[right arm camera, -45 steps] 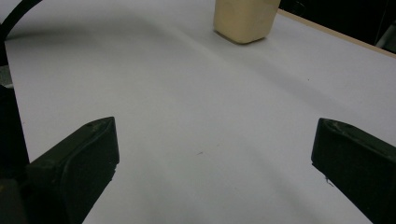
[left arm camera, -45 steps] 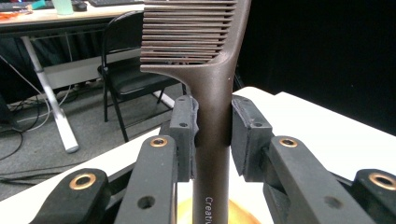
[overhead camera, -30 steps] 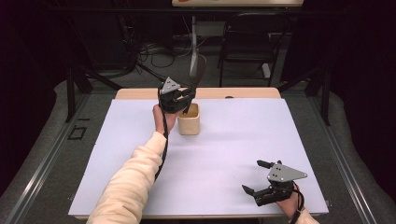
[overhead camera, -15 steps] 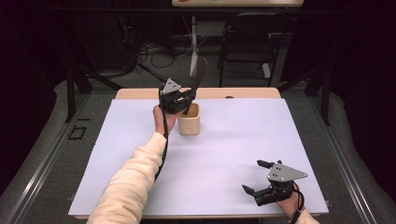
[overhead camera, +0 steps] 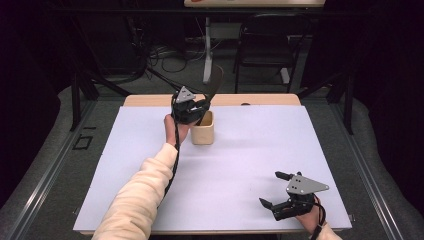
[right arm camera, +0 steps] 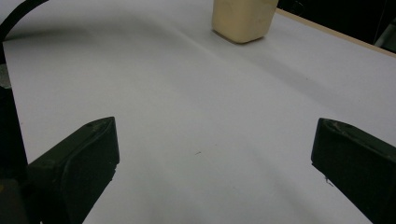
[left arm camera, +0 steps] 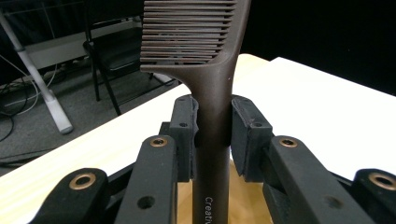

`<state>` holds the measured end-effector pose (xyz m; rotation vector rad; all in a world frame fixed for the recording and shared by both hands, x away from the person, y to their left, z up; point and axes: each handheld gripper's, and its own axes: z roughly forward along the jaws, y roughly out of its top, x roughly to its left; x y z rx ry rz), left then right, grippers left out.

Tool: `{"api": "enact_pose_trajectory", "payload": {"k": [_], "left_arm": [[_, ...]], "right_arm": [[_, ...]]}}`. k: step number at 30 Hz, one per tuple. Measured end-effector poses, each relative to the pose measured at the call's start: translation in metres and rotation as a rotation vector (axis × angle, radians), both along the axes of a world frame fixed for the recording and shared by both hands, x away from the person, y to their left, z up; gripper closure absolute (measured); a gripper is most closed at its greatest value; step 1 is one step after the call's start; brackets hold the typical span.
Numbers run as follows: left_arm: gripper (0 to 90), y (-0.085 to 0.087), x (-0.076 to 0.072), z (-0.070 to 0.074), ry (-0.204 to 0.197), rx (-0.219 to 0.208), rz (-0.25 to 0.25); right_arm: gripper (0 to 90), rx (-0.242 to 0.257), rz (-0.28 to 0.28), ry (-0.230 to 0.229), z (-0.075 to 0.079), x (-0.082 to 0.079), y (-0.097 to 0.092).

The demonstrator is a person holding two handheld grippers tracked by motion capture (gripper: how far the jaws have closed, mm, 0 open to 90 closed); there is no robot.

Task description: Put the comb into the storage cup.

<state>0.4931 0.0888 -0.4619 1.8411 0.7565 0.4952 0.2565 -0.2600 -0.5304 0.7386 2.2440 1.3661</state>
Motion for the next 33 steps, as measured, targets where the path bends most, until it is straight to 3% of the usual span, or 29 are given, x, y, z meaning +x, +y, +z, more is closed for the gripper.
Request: {"api": "enact_pose_trajectory", "payload": {"k": [33], "left_arm": [[72.0,-0.0037,0.0004,-0.0098,0.049,0.029,-0.035]], "right_arm": [[0.5,0.001,0.001,0.002,0.0000,0.0000,0.0002]]}}
